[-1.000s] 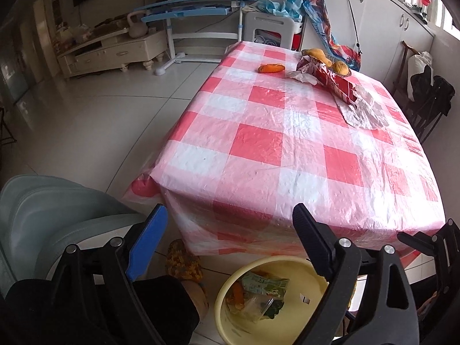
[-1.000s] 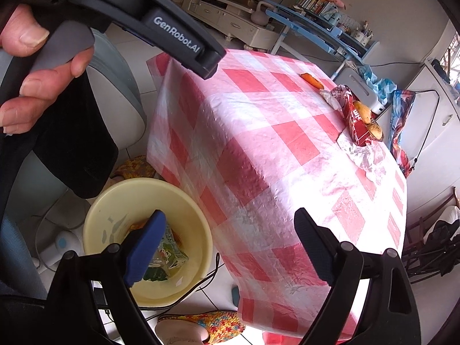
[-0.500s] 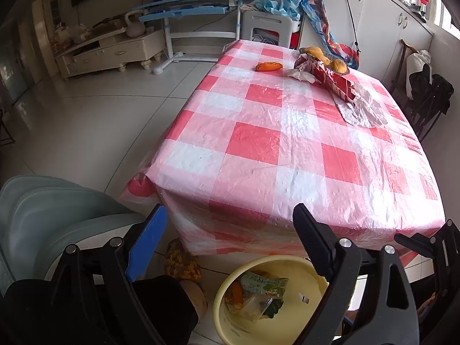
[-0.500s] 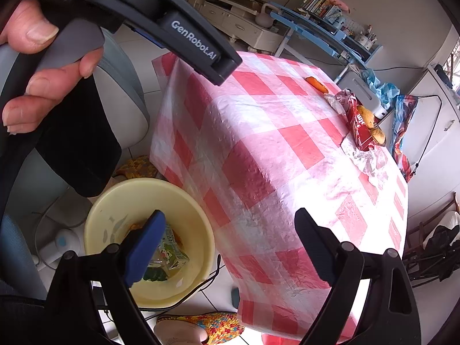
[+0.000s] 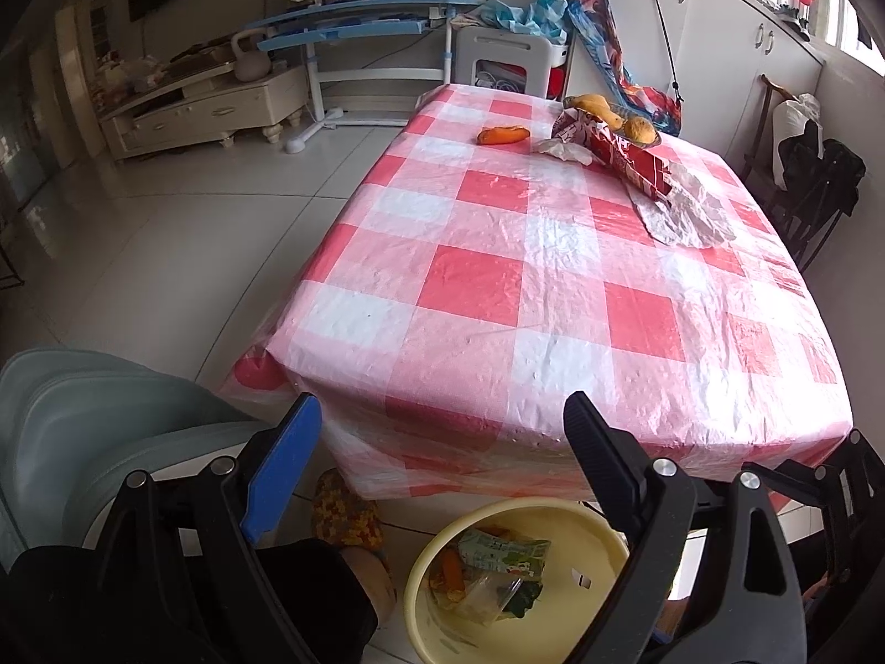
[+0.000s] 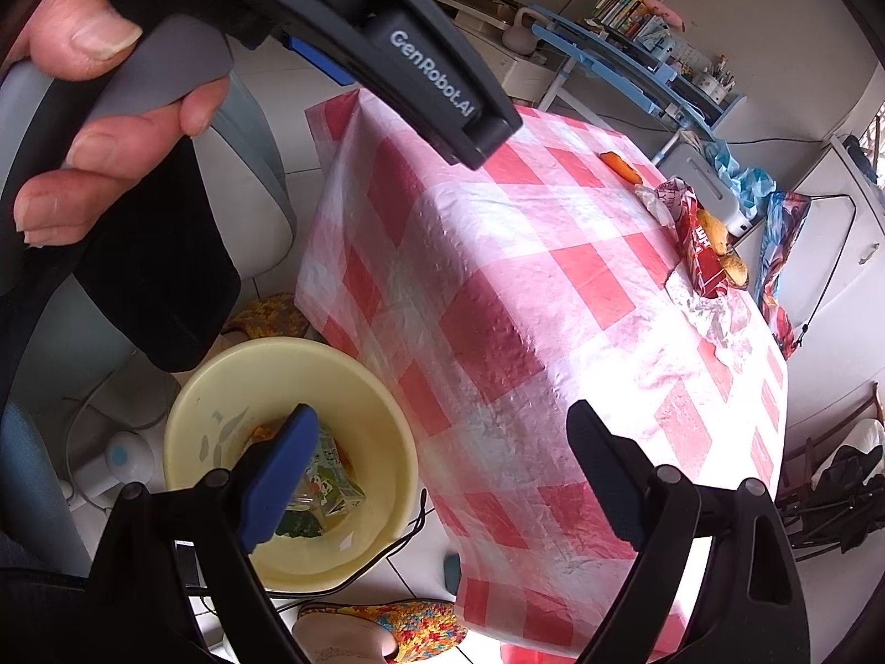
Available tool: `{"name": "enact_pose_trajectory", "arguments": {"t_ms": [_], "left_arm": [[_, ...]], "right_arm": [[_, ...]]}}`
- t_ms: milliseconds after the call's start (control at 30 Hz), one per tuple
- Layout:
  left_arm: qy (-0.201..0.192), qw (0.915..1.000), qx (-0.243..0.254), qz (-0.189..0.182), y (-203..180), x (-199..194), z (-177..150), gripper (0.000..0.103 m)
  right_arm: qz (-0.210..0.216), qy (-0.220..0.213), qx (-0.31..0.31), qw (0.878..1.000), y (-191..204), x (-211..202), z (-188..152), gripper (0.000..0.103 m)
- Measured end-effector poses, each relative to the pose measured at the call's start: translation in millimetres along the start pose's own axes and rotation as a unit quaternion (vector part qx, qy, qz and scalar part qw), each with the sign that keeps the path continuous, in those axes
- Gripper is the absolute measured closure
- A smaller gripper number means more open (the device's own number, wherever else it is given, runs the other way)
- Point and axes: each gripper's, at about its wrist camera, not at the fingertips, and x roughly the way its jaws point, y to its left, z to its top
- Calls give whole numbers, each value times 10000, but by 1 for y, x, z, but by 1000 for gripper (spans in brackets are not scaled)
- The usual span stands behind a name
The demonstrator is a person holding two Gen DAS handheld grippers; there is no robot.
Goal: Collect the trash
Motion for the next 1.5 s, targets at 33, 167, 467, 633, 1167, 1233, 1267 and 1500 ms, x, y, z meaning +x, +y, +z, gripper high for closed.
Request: {"name": "enact_pose_trajectory", "arguments": {"t_ms": [33, 167, 467, 633, 1167, 1233, 1267, 1500], "left_arm": [[3, 10000, 0, -3, 0, 0, 0, 17], [26, 10000, 19, -14, -1, 0, -1, 17], [37, 10000, 29, -26, -1, 1, -2, 17], [43, 10000, 34, -24, -1, 1, -1, 17], [42, 10000, 32, -25, -1, 2, -2, 17], [44, 10000, 30, -26, -1, 2, -1, 17], [46, 10000, 31, -25, -1, 2, -1, 17], [46, 10000, 18, -30, -1, 2, -1, 17]], "right_arm": [[1, 1, -4, 10000, 0, 0, 0, 16], [6, 4, -10, 10000, 1, 0, 0, 16], [26, -7, -49, 10000, 2, -1, 0, 16], [22, -16, -50, 10000, 2, -1, 0, 16], [24, -8, -78, 10000, 2, 0, 0, 16], [25, -13, -74, 10000, 2, 0, 0, 16], [27, -14, -78, 10000, 2, 0, 0, 16], [21, -20, -90, 10000, 3, 0, 0, 16]]}}
